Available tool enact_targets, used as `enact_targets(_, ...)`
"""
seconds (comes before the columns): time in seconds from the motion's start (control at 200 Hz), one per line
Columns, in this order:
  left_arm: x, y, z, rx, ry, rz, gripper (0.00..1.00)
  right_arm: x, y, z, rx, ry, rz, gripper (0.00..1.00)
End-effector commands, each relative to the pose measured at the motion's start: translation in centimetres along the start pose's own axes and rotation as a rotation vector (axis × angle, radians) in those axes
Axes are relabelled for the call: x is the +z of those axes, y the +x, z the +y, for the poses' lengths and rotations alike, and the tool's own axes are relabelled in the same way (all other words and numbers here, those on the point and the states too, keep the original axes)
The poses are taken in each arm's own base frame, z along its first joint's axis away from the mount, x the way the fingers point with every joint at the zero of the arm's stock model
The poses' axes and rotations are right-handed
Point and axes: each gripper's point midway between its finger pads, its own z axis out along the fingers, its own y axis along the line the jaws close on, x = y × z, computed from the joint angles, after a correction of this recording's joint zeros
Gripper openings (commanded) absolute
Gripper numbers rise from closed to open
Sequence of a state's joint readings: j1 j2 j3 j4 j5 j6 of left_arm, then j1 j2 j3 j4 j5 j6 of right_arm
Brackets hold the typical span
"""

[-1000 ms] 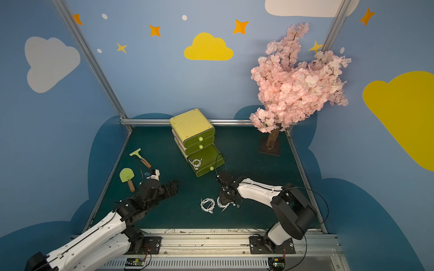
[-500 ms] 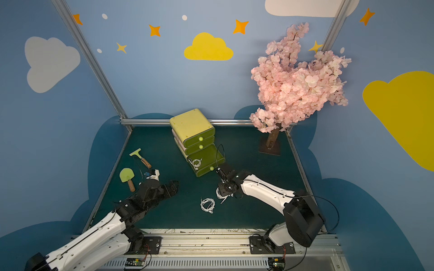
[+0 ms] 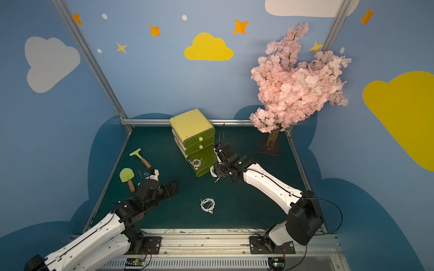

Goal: Place the wired earphones into the drawer by color
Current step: Place the wired earphones in the drawer.

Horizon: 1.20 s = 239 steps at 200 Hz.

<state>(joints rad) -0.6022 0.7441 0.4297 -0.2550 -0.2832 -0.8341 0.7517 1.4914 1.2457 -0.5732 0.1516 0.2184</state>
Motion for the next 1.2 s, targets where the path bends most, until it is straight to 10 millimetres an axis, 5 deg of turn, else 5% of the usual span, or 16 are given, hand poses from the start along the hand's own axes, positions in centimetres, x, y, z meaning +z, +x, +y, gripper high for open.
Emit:
enact_targets(0.0,-0.1,0.2,0.3,0.016,-0.006,0.012,1.00,0.5,-2.7,0.1,-0.007,0.001,-0.064,0.10)
enact_targets(0.596,0.3,0.9,0.5,0.003,0.002,0.026,1.00,5.6,-10.0,1.0,0.084,-0.065,-0.268,0.10)
enact_targets(1.192,0.4,1.4,0.8,-0.009,0.011,0.038,1.00,12.1,-9.2,0.2,0.256,-0.067,-0.300,0.10)
